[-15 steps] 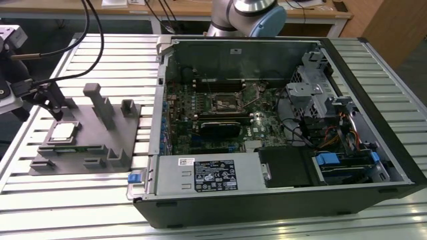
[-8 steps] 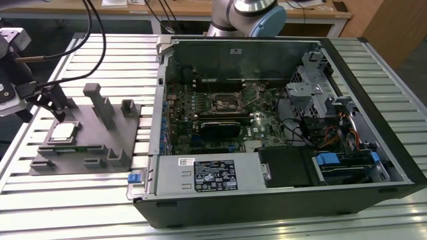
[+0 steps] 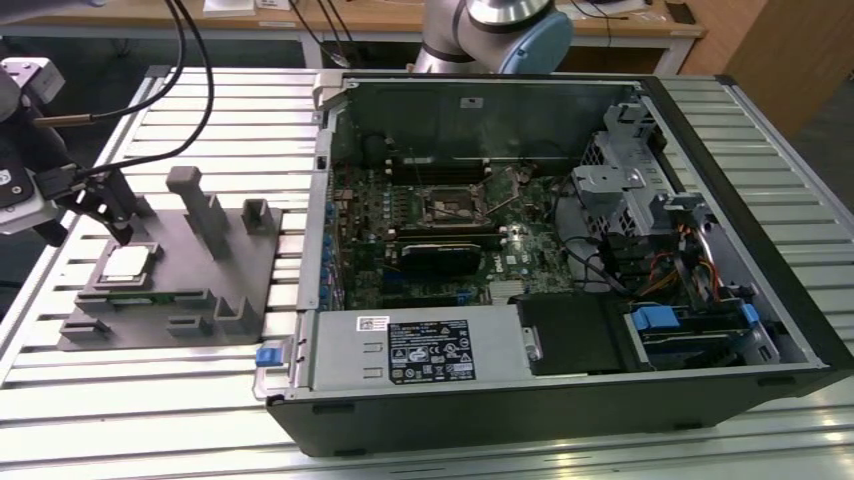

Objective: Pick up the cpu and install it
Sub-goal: 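Pick up the cpu and move it towards the insertion slot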

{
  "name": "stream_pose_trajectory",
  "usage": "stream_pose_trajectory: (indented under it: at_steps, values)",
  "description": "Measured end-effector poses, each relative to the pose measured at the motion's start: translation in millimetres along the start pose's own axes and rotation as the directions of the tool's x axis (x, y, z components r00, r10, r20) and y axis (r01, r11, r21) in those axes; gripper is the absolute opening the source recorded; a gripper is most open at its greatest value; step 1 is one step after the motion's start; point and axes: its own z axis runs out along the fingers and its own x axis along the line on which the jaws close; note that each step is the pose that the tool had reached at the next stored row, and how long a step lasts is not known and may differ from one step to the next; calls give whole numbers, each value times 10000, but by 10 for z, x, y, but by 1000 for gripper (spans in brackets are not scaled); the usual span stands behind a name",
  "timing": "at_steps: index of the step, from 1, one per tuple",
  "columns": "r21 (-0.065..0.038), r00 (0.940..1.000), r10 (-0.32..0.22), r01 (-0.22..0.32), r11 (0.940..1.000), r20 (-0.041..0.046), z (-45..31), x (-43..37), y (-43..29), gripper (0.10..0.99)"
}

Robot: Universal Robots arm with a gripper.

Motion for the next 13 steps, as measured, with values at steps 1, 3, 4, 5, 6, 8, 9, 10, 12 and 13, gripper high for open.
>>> stream_pose_trajectory:
  at_steps: [1, 3, 4, 5, 6, 8, 9, 10, 12, 13]
  values:
    - [0, 10000, 0, 0, 10000, 0, 2, 0, 0, 761]
    - [-1, 10000, 1, -1, 10000, 1, 5, 0, 0, 761]
    - [0, 10000, 1, -1, 10000, 1, 6, 0, 0, 761]
    - [-1, 10000, 1, -1, 10000, 1, 8, -1, 0, 761]
    - [-1, 10000, 1, -1, 10000, 2, 10, -1, 0, 761]
    - [-2, 10000, 0, 0, 10000, -1, 17, -5, 0, 761]
    - [0, 10000, 0, 0, 10000, -5, 22, -7, 0, 761]
    - [-2, 10000, 1, -1, 10000, -4, 30, -8, 0, 761]
    - [0, 10000, 4, -4, 10000, -7, 51, -11, -1, 761]
    - [0, 10000, 3, -3, 10000, -6, 66, -17, -2, 761]
